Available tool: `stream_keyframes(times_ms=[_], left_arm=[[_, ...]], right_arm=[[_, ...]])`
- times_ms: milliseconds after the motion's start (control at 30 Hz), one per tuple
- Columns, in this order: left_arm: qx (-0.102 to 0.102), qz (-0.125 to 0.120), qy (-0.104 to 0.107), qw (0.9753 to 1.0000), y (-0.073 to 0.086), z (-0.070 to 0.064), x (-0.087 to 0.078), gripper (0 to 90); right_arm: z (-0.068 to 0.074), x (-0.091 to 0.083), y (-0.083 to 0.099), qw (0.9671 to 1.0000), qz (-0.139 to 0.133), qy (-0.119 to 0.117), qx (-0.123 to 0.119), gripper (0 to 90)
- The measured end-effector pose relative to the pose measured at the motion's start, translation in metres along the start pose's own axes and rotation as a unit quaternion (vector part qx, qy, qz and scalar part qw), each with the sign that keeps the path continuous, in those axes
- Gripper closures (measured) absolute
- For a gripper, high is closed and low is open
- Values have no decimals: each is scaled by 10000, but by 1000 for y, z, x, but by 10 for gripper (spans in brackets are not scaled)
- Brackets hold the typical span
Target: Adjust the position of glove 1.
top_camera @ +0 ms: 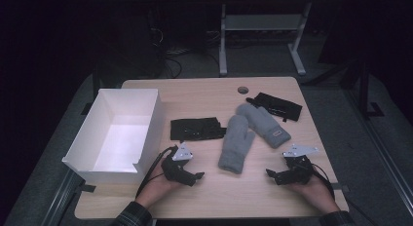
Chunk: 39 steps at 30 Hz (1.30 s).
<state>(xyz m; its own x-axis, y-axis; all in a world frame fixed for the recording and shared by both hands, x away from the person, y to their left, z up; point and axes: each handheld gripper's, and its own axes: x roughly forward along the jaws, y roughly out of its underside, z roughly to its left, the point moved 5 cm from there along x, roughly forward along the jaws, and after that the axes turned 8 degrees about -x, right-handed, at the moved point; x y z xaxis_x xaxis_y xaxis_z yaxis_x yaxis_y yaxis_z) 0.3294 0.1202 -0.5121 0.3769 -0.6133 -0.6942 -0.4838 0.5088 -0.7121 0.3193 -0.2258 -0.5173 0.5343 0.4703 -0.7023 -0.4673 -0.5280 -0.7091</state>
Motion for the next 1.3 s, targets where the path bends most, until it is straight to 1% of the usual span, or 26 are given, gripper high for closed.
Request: stream_keyframes(times_ms=[133, 233, 267, 367, 400, 533, 633, 667, 733, 767, 800, 833, 867, 900, 933, 967, 1000, 1033, 1067, 1100, 1133, 1167, 1200, 1267, 1300], left_arm=[[-58, 1, -64, 10000, -1, -1, 1, 129], [-95, 142, -126, 9998, -3, -1, 0, 140], [-113, 203, -122, 9997, -4, -1, 0, 144], [-140, 214, -111, 9996, -5, 0, 0, 147], [-207, 235, -77, 9995, -7, 1, 0, 156], [-201, 207, -58, 9996, -9, 1, -2, 159], [-208, 113, 1, 9997, -15, -1, -5, 194], [-208, 113, 1, 9997, -15, -1, -5, 198], [-177, 29, 57, 9998, -23, -2, -7, 241], [-177, 29, 57, 9998, -23, -2, -7, 263], [-260, -59, 162, 9995, -29, -2, -9, 312], [-319, -95, 211, 9992, -32, -3, -9, 349], [-319, -95, 211, 9992, -32, -3, -9, 394], [-354, -86, 263, 9990, -35, -4, -9, 394], [-328, -81, 373, 9987, -40, -6, -9, 501], [-336, -77, 421, 9985, -43, -7, -8, 560], [-336, -77, 421, 9985, -43, -7, -8, 611], [-270, -152, 516, 9982, -49, -11, -8, 668], [-252, -142, 560, 9980, -52, -12, -7, 722], [-252, -142, 560, 9980, -52, -12, -7, 779], [-206, -132, 628, 9977, -57, -15, -6, 845], [-148, -140, 619, 9979, -60, -17, -5, 845], [-97, -122, 642, 9978, -64, -19, -4, 887], [-50, -84, 732, 9973, -73, -23, 1, 895], [-50, -84, 732, 9973, -73, -23, 1, 895]], right_arm=[[0, 0, 0, 10000, -1, 0, -1, 65], [0, 0, 0, 10000, -1, -2, 0, 65], [0, 0, 0, 10000, -4, 1, -11, 65], [0, 0, 0, 10000, 0, -2, 0, 65], [0, 0, 0, 10000, -2, -1, -2, 65], [0, 0, 0, 10000, 0, -1, 0, 65], [0, 0, 0, 10000, 5, 2, 5, 65], [0, 0, 0, 10000, 5, 2, 5, 65], [0, 0, 0, 10000, 7, 6, 13, 65], [0, 0, 0, 10000, 7, 6, 13, 65], [0, 0, 0, 10000, 11, 6, 20, 65], [0, 0, 0, 10000, 11, 9, 21, 65], [1, 0, 0, 10000, -3, 5, 49, 65], [1, 0, 0, 10000, -3, 5, 49, 65], [1, 0, 0, 10000, 7, -2, 66, 65], [1, 0, 0, 10000, 6, -1, 64, 65], [1, 0, 0, 10000, 6, -1, 64, 65], [1, 0, 0, 10000, 6, -2, 67, 65], [1, 0, 0, 10000, 8, -3, 69, 65], [1, 0, 0, 10000, 8, -3, 69, 65], [1, 0, 0, 10000, 8, -2, 68, 65], [1, 0, 0, 10000, 8, -2, 68, 65], [1, 0, 0, 10000, 7, -3, 68, 65], [1, 0, 0, 10000, 8, 0, 64, 65], [1, 0, 0, 10000, 8, 0, 64, 65]])
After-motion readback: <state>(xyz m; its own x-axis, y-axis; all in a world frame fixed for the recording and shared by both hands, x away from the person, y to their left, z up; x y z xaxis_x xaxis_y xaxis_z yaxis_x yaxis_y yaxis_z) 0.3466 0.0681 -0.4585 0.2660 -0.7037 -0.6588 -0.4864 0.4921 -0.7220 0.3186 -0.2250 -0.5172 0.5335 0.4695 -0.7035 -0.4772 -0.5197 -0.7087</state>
